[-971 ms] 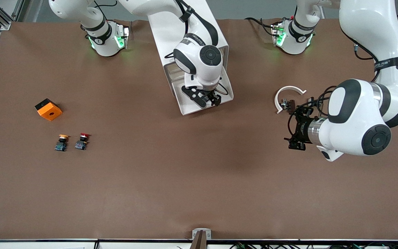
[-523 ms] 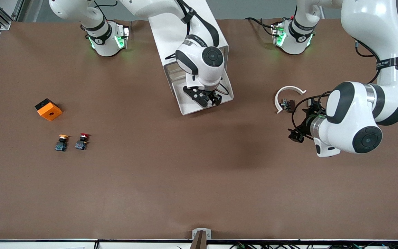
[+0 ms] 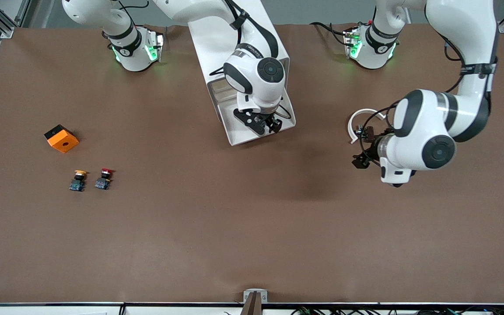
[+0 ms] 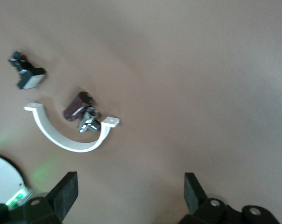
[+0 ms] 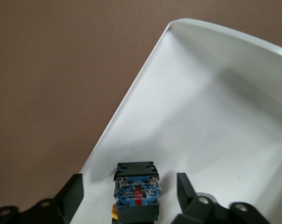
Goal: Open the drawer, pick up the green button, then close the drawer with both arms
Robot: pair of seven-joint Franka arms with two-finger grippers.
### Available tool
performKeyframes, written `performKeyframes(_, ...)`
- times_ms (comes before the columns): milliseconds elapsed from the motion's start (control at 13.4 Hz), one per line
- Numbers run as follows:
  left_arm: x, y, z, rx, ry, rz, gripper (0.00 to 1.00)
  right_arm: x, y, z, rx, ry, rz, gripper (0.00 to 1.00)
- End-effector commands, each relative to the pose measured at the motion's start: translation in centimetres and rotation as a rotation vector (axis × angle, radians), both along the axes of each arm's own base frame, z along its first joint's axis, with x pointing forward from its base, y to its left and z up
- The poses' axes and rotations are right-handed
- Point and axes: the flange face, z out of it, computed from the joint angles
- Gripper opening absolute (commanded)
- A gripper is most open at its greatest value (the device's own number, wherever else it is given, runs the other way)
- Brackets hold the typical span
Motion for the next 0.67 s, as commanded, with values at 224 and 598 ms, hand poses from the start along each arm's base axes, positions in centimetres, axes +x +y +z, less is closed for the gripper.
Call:
performKeyframes(224, -5.2, -7.7, -4.7, -0.02, -0.08, -0.128, 1.0, -0.1, 0.4, -0.2, 0.003, -0.01, 0.011, 0.39)
performKeyframes(598, -7.4, -12.8, -8.1, 0.015, -0.081, -0.091, 1.0, -0.2, 0.6, -0.2, 0.008, -0.014, 0.014, 0.0)
